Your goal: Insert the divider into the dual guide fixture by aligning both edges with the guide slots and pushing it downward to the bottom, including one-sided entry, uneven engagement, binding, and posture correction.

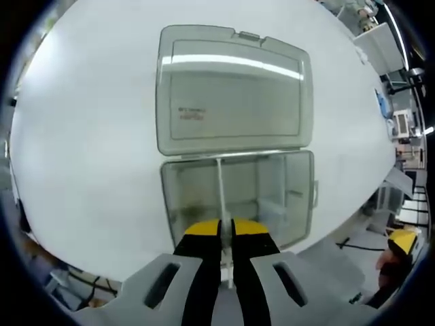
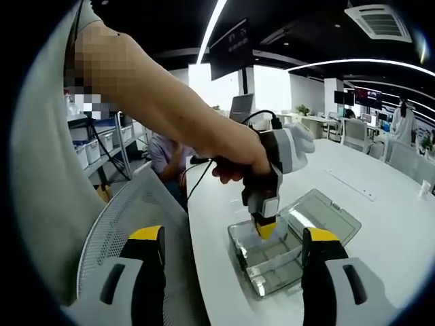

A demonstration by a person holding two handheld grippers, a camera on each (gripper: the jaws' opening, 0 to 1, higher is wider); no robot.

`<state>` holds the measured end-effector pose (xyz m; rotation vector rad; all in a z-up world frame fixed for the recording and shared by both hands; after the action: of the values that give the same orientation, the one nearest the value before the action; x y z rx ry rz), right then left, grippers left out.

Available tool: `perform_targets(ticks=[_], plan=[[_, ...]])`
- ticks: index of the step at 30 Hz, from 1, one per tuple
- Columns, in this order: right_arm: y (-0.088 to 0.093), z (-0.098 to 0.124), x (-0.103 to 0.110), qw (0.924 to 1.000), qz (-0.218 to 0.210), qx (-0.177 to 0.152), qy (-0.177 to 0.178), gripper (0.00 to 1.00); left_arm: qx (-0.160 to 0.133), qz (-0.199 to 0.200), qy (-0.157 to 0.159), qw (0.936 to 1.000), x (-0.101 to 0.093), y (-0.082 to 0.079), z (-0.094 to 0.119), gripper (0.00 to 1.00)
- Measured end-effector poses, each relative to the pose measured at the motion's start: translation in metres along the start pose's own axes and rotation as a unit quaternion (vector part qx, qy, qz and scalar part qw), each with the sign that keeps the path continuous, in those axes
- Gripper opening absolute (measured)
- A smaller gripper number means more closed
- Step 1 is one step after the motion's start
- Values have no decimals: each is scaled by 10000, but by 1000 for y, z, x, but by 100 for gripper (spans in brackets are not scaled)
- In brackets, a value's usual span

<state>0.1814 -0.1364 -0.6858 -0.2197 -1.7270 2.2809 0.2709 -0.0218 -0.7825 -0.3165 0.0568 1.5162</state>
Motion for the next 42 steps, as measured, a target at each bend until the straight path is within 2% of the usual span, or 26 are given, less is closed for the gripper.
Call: perform_targets(ticks=[21, 24, 32, 42], plan=[[4, 4, 2, 10000, -52, -7, 20, 80, 39, -352, -378, 9987, -3, 0, -6, 2], [4, 5, 2, 10000, -50, -7, 17, 80, 65, -548, -470, 9974, -5, 0, -6, 2], [5, 6, 1, 10000, -72, -6, 32, 81, 84, -529, -499, 9973, -5, 0, -9, 2], [7, 8, 2, 9999, -101, 15, 35, 81, 113, -692, -597, 9957, -5, 0, -17, 2]])
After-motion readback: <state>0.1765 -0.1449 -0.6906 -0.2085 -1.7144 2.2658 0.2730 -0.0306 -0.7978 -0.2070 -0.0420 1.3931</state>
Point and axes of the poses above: the point that each gripper's makers call its tool centre point, and the gripper's own axes: z roughly backward along the fingers, x roughly to its left, y roughly out of its underside, the point moved 5 cm from there along z, roughly backward along the fingers, and after that the axes turned 7 degrees about -x, right-handed, at the moved point
